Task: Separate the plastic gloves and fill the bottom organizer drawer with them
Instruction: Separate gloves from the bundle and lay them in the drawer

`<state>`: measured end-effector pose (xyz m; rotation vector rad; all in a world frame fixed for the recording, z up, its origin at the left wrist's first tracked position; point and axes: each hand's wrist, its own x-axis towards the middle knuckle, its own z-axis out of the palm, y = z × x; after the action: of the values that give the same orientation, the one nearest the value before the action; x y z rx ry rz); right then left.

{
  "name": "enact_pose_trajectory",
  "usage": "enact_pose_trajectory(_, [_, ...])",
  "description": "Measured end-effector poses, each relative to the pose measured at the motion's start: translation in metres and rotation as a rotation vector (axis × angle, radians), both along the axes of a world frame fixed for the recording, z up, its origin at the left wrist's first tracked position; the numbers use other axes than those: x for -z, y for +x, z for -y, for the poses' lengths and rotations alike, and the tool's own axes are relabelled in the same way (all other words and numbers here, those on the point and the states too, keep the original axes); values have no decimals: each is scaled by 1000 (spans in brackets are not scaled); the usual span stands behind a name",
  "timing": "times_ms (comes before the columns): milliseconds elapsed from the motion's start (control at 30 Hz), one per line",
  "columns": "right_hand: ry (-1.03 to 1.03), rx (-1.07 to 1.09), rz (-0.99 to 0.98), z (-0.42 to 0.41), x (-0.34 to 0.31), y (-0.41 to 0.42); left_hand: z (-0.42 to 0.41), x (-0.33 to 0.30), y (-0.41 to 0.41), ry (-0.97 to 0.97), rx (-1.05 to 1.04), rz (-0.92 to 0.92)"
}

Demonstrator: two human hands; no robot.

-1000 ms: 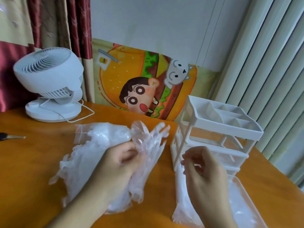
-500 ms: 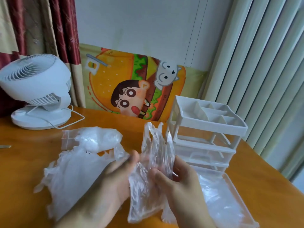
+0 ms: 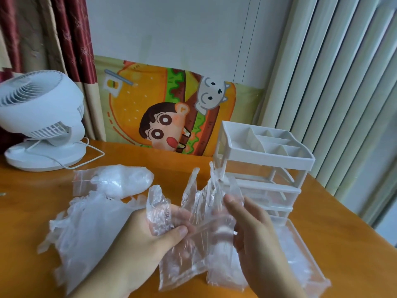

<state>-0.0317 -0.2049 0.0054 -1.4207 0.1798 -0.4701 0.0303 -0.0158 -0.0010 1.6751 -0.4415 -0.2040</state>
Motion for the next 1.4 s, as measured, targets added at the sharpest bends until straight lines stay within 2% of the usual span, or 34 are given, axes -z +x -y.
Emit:
enact_pose_trajectory(100, [-50,83,45,-1,1,2,0,2,0,0,0,-2])
enact_pose_trajectory(233, [77,185,104,5,-5,-1,0,4,2,-52,-15,-43])
enact_pose_trajectory(400, [36,27,48,0,-6,-2,2,6,1,-63,-26,-19])
enact_pose_trajectory(500, [-29,34,26,-2,-4,-2,3,7,0,-64,-20,-14])
enact_pose_trajectory(633, [78,78,78,7,-8,-3,2,6,0,-67,5,-12])
enact_pose_trajectory(767, [63,9,44,12,-9,-2,3,6,-2,-64,61,-23])
enact_pose_trajectory(933, [126,117,87,17,-6,-1,4,8,-3,-53,78,-37])
enact_pose_trajectory(1100, [199,44,146,19,-6,0,3,6,-3,-47,86,-46])
enact_pose_trajectory(1167, [160,5,82,18,-5,1,2,5,-4,-49,90,-57])
enact_pose_trajectory(1300, [-118,-56,-106,10,-8,-3,3,7,-5,-15,95,-28])
enact_pose_trajectory(1400, [-121,-65,-96,10,-11,-5,4,9,-4,40,120,-23])
